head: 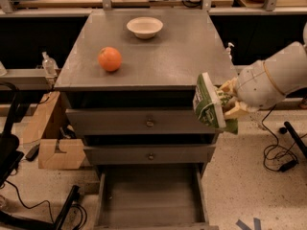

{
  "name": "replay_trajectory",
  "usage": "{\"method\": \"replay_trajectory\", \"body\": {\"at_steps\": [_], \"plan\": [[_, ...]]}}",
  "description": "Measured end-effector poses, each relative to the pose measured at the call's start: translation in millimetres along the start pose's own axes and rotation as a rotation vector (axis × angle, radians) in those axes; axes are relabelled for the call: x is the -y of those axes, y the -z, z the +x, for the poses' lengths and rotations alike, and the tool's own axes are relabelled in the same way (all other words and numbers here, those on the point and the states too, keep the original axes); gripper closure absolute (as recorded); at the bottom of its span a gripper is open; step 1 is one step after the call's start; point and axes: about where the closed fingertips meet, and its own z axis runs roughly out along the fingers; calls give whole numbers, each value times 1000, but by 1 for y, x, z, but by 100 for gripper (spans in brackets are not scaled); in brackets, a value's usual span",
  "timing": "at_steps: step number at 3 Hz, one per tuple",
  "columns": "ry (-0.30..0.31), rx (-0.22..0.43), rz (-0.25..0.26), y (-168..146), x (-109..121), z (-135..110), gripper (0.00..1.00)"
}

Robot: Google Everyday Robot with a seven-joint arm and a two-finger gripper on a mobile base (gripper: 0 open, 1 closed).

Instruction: Place green jalapeno chip bag into bottom drawer

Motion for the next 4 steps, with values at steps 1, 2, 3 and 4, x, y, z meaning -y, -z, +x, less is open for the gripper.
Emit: {"method": "replay_trajectory", "body": {"at_steps": [1, 2, 3, 4], "plan": [[-18, 38, 5, -2, -3, -6, 100], [-22, 47, 2, -8, -3, -4, 100], [-58, 47, 6, -33, -15, 17, 100], [-124, 53, 24, -85, -44, 67, 100]]}}
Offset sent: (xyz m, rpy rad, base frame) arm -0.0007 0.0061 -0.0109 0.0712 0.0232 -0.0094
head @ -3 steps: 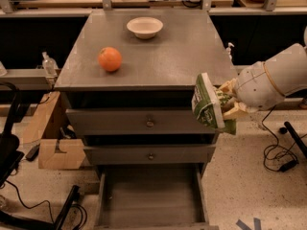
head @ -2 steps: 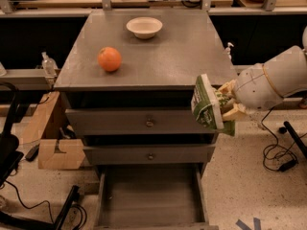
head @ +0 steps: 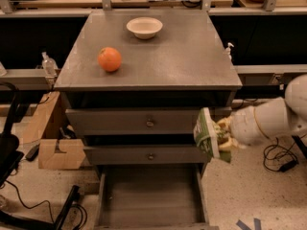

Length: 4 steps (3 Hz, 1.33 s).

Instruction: Place green jalapeno chip bag into bottom drawer

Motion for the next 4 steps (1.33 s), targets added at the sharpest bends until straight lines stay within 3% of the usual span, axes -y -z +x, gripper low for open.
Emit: {"method": "replay_trajectory", "body": {"at_steps": [1, 2, 3, 4], "plan": [[-46, 9, 47, -42, -24, 67, 100], [-84, -1, 43, -78, -39, 116, 100], [-82, -9, 38, -81, -40, 114, 100], [-116, -34, 9, -127, -49, 134, 100]]}}
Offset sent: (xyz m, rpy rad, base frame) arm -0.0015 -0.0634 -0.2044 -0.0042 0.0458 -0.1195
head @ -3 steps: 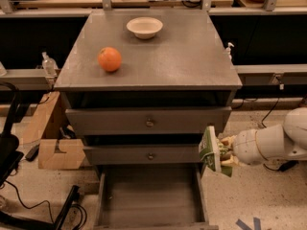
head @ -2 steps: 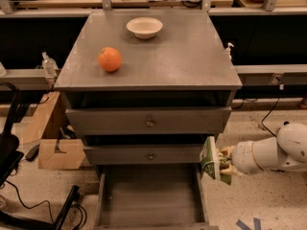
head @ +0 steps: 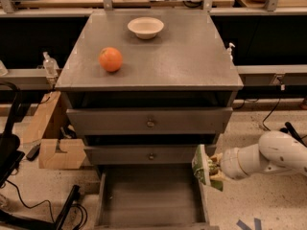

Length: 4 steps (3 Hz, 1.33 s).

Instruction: Place green jalapeno chip bag into bottom drawer

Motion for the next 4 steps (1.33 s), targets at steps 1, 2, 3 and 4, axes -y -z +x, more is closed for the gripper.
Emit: {"method": "replay_trajectory", "body": {"at_steps": [1, 2, 3, 4], "plan": [[-32, 13, 12, -56, 6, 31, 100], [-65, 45, 21, -116, 15, 64, 100], [-116, 81, 20, -166, 16, 97, 100], [-147, 117, 10, -205, 10, 116, 100]]}}
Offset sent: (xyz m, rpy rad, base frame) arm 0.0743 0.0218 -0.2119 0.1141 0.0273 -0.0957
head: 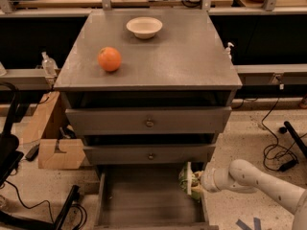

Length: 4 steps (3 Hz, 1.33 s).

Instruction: Place green jalapeno chip bag into bottom drawer

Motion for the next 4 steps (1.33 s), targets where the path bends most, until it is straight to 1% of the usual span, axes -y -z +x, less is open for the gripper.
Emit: {"method": "replay_trajectory", "body": {"at_steps": [1, 2, 3, 4], "plan": [[0, 0, -1, 0, 0, 0, 100], [10, -15, -45, -28, -12, 0, 100], [46, -80, -124, -70, -31, 2, 100], [66, -89, -151, -84, -35, -5, 87]]}}
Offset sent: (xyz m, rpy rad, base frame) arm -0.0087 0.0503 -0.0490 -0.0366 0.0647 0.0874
